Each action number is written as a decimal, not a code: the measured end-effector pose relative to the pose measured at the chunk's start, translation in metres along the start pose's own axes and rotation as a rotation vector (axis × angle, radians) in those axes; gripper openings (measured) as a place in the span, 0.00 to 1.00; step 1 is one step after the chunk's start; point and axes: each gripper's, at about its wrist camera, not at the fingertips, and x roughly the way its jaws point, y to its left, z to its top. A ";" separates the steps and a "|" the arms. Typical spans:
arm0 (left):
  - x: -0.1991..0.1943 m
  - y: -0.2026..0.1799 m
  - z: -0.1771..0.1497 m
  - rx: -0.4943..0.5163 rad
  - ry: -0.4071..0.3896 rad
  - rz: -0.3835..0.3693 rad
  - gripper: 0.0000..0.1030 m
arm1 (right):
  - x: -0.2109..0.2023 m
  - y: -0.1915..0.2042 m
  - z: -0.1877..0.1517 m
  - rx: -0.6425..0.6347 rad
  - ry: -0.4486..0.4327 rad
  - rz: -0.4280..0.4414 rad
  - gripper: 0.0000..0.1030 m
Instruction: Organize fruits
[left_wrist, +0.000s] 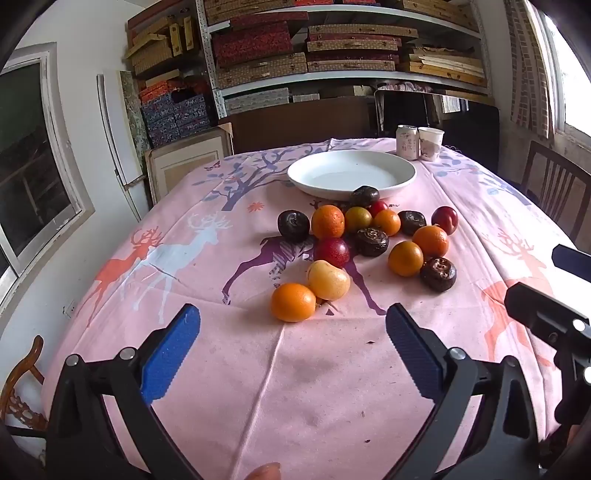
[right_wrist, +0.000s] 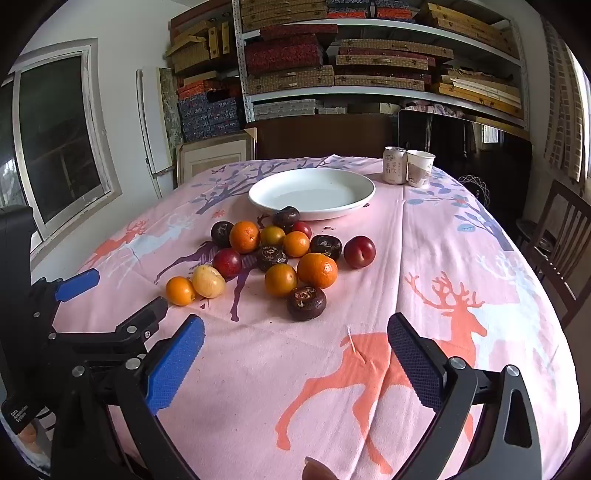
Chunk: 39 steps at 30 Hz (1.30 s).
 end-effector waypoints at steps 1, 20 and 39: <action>0.000 0.000 0.000 0.002 -0.006 0.002 0.96 | 0.000 0.000 0.000 0.001 0.001 0.001 0.97; 0.007 0.001 -0.004 -0.009 0.021 -0.007 0.96 | -0.001 0.002 0.001 0.000 0.001 0.004 0.97; 0.011 0.003 -0.005 -0.023 0.047 -0.017 0.96 | -0.001 0.003 0.000 0.001 0.003 0.004 0.97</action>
